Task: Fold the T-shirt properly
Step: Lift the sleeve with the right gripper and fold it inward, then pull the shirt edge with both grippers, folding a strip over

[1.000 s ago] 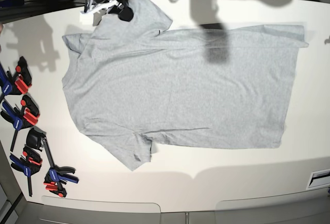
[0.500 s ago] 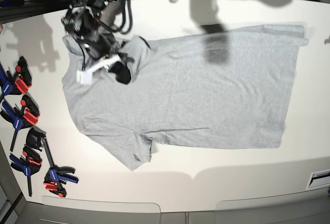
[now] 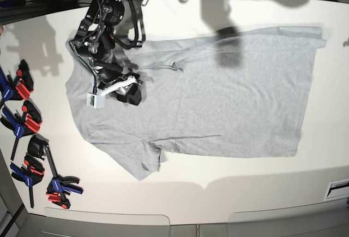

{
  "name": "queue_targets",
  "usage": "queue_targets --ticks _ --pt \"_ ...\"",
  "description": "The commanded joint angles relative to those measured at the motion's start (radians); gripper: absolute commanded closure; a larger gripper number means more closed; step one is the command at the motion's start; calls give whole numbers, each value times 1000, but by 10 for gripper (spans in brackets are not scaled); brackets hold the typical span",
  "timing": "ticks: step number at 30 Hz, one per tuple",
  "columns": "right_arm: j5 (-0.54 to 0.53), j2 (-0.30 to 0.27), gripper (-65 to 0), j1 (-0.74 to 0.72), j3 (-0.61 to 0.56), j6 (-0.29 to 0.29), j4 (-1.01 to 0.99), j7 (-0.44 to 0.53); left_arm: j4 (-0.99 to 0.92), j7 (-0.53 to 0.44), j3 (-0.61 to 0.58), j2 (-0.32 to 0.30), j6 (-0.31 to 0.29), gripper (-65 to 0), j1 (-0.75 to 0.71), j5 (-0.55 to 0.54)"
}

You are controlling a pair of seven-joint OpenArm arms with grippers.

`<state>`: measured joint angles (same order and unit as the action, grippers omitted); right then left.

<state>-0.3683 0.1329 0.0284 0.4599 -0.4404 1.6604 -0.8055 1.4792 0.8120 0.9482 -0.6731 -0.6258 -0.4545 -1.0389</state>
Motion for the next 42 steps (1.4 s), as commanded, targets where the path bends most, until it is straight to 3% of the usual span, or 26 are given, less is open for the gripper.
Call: queue_targets --ticks 1,5,10,12,14,17,20,24,29,33,42 --pt "-8 0 -236 -18 -2 3 18 25 15 -21 11 -28 -3 -231 0 -17" --pt "-6 -13 -236 -23 -2 5 18 18 15 -20 11 -28 -3 -231 0 -17" --pt "-5 -16 -229 -23 -1 4 73 -70 15 -15 11 -28 -3 -231 0 -16" --pt "11 -17 -147 -5 0 4 125 -106 15 -8 11 -28 -3 -230 0 -16" --pt "34 -17 0 29 0 4 180 -112 15 18 10 -27 -3 -183 0 -18" --pt "77 -19 0 92 0 4 233 -97 15 60 10 -19 -8 0 -10 -71" --pt "139 -39 0 149 0 6 236 -56 15 103 -8 -9 -46 0 -14 -117" --pt "191 -83 0 215 0 50 236 -16 15 138 -131 -9 -56 0 -13 -111" --pt "252 -130 0 238 0 86 235 7 15 58 -327 -8 -56 0 -3 31" --pt "265 -164 0 238 0 113 218 35 15 55 -431 -6 -54 0 22 72" --pt "287 -225 0 232 0 127 45 73 15 59 -467 51 -52 0 75 106"
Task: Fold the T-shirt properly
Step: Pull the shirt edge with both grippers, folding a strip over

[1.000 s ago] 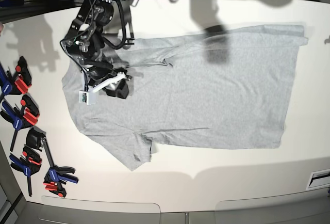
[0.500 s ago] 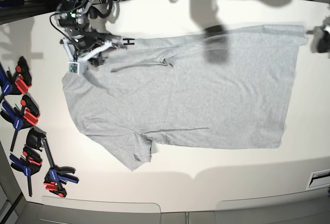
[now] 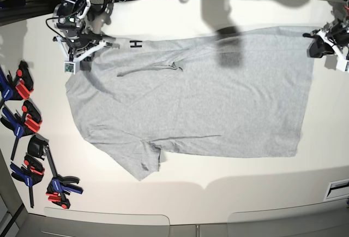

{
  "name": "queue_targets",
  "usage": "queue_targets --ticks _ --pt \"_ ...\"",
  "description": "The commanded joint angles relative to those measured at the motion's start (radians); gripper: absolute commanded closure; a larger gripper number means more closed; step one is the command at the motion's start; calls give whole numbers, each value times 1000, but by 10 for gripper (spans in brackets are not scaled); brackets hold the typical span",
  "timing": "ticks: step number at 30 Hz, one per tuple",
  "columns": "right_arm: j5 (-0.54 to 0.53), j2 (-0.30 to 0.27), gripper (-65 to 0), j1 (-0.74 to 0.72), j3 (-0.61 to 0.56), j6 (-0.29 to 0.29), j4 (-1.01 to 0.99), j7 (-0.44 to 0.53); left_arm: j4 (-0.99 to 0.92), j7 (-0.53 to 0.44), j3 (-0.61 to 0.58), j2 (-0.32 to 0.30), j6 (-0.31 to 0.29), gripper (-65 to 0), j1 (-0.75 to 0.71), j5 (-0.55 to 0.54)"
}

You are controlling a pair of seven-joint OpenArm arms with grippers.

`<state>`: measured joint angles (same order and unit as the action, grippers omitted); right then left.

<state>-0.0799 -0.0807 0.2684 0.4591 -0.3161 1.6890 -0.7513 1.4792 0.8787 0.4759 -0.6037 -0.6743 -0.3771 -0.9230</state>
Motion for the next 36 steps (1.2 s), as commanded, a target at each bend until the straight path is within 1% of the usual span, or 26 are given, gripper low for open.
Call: queue_targets --ticks 1,4,5,7,10,13,19,28,36 --pt "-2 -13 0 -8 0 2 8 20 15 -5 -1 -8 -3 0 -3 14" --pt "-2 -13 0 -8 0 2 2 15 14 -13 -8 31 -1 0 -3 108" --pt "-2 -13 0 -8 0 2 2 10 14 -16 -8 41 10 0 -3 135" --pt "-1 -13 0 -7 0 2 2 -11 13 -16 -8 52 52 0 -3 177" --pt "-1 -13 0 -2 1 0 2 -38 13 -10 -8 52 101 0 -11 232" --pt "-2 -14 0 18 0 -5 2 -39 12 -1 -8 52 132 0 -34 277" --pt "-9 -14 0 86 0 -20 2 -39 3 0 -8 52 152 0 -107 278" --pt "-9 -19 0 184 1 -20 13 -50 3 3 -5 52 151 0 -208 260" --pt "-9 -19 0 267 18 -20 77 -65 3 13 -5 51 151 0 -272 260"
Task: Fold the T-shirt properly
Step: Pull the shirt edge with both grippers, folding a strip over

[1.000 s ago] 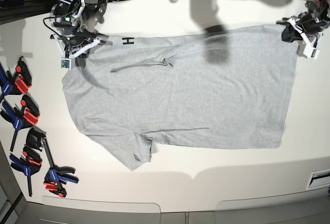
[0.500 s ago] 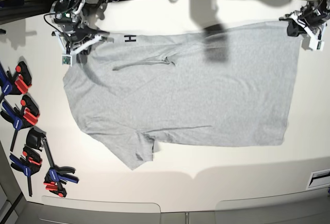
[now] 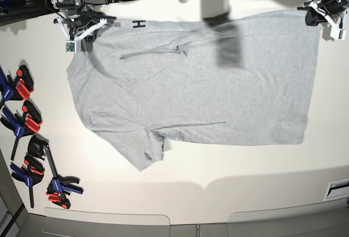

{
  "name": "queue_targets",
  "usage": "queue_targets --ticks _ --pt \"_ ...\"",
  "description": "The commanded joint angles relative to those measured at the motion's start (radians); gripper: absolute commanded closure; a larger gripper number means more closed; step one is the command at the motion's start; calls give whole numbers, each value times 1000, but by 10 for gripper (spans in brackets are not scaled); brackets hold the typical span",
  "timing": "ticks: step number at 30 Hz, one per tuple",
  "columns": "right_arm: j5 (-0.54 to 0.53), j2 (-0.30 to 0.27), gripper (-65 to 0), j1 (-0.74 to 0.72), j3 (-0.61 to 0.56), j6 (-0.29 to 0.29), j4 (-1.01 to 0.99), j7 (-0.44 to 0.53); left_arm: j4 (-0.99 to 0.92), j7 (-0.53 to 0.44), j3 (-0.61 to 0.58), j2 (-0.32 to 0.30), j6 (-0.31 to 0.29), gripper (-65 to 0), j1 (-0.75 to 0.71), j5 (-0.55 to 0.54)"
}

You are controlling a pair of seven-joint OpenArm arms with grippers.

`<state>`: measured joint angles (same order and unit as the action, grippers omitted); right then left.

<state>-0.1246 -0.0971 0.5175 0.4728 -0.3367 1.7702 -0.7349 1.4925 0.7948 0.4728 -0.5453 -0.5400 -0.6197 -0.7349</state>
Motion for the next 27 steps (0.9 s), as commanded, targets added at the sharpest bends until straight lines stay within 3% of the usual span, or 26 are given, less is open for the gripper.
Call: queue_targets --ticks 1,8,13,27 --pt "35 -3 0 24 12 0 2 -84 -11 102 -2 -6 17 0 -32 72" --pt "14 -3 0 34 82 0 21 -95 -10 132 -2 -6 17 0 -48 71" --pt "-39 -3 0 34 114 -42 21 -105 -10 179 -2 -6 17 0 -52 7" --pt "-51 -6 0 31 143 -44 21 -118 -10 152 -2 -6 17 0 -81 -7"
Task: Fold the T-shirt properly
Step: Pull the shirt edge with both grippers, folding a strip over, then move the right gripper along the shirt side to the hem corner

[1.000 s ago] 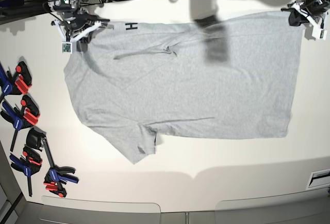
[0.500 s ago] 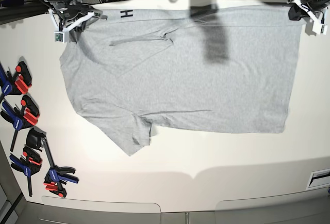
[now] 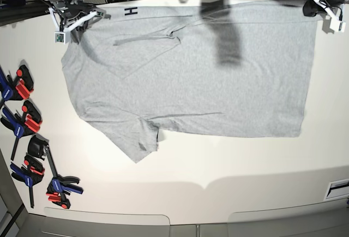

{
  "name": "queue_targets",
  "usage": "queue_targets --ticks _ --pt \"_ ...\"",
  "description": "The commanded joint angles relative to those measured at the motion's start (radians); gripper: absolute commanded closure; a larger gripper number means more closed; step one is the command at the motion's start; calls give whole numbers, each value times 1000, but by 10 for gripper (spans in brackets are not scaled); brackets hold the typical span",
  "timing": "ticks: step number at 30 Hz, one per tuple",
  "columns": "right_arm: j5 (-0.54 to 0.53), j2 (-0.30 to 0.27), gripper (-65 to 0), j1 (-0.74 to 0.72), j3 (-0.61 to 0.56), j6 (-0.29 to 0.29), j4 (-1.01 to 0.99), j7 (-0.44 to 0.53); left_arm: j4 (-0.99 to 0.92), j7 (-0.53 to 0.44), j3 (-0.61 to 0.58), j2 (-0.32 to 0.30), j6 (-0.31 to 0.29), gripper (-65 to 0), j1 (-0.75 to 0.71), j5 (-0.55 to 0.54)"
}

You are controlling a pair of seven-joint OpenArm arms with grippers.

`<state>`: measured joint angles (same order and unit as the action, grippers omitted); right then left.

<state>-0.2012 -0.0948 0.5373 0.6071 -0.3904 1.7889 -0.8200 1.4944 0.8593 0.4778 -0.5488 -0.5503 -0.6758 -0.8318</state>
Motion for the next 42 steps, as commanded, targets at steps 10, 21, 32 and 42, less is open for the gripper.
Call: queue_targets --ticks 10,21,32,42 --pt "-94 -38 0 -5 9 10 113 -19 143 23 53 -3 27 0 -23 87" --pt "-86 -39 -175 -249 9 9 222 32 367 -47 224 -3 27 0 -22 0" --pt "-107 -265 -326 -763 2 -56 -456 -20 366 -71 225 -3 27 -102 -23 45" --pt "-210 -404 -326 -1063 1 -240 -1201 43 366 -72 225 -3 27 -102 -23 45"
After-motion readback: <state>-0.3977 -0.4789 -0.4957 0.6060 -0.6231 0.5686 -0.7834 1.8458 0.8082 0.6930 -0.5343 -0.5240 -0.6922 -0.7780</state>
